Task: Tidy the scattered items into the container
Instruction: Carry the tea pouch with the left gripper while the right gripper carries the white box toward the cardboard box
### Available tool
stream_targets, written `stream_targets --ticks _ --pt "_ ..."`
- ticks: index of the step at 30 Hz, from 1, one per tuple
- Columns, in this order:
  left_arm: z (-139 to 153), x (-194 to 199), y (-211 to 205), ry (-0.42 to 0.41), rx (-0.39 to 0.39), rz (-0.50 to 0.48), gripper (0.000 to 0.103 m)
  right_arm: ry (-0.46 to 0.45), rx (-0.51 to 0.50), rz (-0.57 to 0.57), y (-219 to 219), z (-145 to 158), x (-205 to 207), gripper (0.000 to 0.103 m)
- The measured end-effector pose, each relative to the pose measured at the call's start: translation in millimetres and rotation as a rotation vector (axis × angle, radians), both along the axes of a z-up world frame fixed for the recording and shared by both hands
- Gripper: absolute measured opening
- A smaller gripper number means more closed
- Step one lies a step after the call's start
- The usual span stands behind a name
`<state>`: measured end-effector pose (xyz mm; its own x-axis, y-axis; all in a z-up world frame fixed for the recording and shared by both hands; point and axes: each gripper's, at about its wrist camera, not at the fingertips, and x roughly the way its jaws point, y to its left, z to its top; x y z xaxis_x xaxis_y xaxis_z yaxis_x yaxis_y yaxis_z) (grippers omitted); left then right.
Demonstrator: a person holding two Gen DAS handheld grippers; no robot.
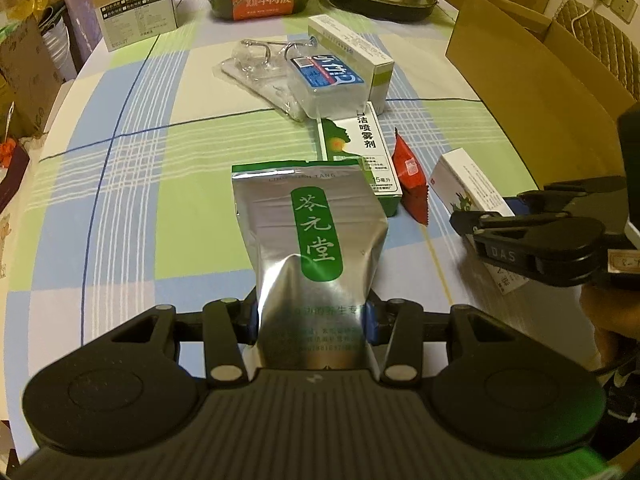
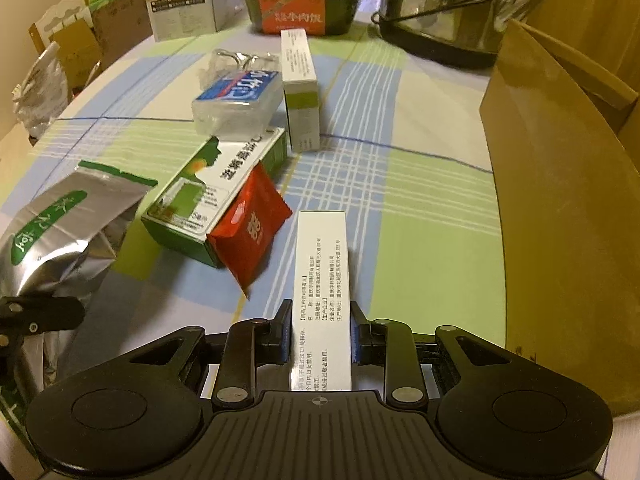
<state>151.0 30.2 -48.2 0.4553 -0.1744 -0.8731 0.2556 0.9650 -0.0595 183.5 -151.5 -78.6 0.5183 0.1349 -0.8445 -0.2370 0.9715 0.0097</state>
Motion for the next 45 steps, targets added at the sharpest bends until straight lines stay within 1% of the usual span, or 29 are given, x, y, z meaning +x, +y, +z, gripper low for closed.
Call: stream_targets --ticks 2,4,6,17,25,35,45 --pt "0 -1 1 0.001 -0.003 0.004 0.040 0.001 -0.011 0.009 1 1 0 0.029" --pt "2 -2 1 -0.001 -0.004 0.003 0.040 0.010 0.010 -0.003 -2 4 -1 0.029" --pt "5 -4 1 -0.008 -0.003 0.002 0.040 -0.002 0.009 -0.002 -2 11 -5 0.029" --pt "36 -23 -10 -0.053 -0.012 0.004 0.040 -0.051 0.043 -0.029 -6 53 -43 0.029" --pt "55 -37 -20 -0.076 -0.017 -0.005 0.040 -0.078 0.053 -0.047 -15 77 -65 0.029" --pt "78 -52 -26 -0.105 -0.012 -0.017 0.040 -0.133 0.083 -0.079 -29 107 -80 0.029" --pt "96 -55 -51 -0.141 -0.006 -0.053 0.040 -0.177 0.097 -0.107 -51 130 -89 0.029"
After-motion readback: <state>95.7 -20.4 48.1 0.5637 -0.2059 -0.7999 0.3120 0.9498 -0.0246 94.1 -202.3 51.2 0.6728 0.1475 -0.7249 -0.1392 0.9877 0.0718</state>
